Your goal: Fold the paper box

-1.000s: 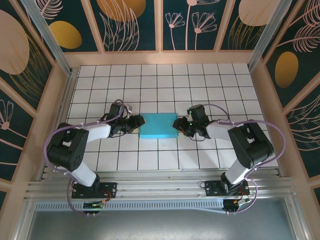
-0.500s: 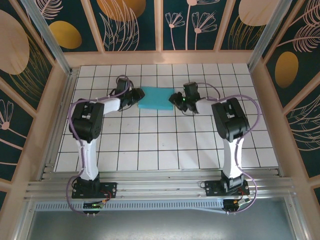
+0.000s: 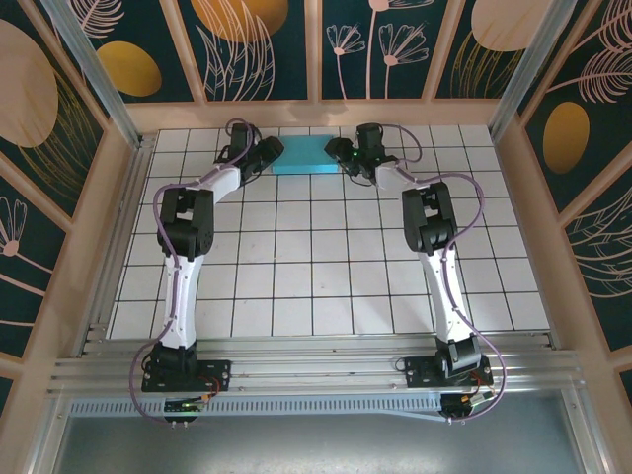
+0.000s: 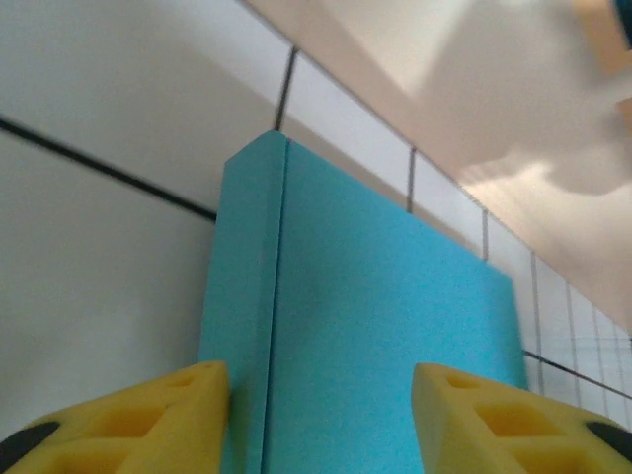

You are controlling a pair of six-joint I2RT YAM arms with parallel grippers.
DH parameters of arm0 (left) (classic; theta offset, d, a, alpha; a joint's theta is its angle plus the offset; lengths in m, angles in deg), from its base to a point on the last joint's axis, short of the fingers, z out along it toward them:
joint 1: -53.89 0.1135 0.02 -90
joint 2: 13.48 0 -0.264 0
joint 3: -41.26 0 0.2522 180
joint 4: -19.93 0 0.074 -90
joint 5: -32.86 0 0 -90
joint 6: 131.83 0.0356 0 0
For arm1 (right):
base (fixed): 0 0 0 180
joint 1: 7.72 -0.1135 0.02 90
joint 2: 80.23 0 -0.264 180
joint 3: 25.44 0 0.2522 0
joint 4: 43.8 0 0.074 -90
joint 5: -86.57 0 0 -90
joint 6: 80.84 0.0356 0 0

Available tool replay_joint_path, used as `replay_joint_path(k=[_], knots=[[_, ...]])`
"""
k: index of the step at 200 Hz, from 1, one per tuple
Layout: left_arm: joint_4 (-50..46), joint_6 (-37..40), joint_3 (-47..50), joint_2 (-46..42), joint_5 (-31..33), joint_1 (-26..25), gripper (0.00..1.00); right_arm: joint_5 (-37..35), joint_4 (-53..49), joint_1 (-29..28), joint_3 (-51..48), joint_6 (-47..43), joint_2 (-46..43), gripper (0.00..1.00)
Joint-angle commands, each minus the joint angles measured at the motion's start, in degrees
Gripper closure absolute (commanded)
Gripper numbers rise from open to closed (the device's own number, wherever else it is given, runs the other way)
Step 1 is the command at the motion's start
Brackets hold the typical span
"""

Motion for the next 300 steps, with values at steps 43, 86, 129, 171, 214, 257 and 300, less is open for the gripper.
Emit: replay_joint_path(k=[43, 86, 129, 171, 214, 257, 300], knots=[[-6.18, 5.41, -1.61, -9.62, -2.11, 1.94, 0.41, -3.08, -10.53, 0.47, -7.74, -11.1, -22.79, 0.25], [-0.11, 5.57, 20.52, -30.78, -0.83, 1.94, 0.4, -5.81, -11.12, 3.56, -27.17, -18.48, -45.01, 0.14], [6.48, 14.56, 48.66, -59.5, 5.29, 1.95, 0.32, -14.23, -4.2, 7.91, -55.62, -26.17, -73.64, 0.06], [8.35, 25.6, 68.56, -78.96, 15.8, 1.94, 0.03, -23.46, 3.93, 12.62, -77.12, -28.41, -91.4, 0.01], [17.87, 37.46, 87.8, -92.67, 23.77, 1.97, 0.01, -30.86, 18.01, 18.22, -94.41, -30.51, -95.52, 0.01], [29.43, 42.16, 99.81, -98.26, 35.29, 1.94, 0.01, -31.86, 39.3, 22.75, -104.06, -35.77, -83.47, 0.01], [45.44, 46.68, 101.77, -85.18, 34.5, 2.59, 0.01, -23.18, 64.85, 22.83, -103.36, -43.12, -64.97, 0.01]])
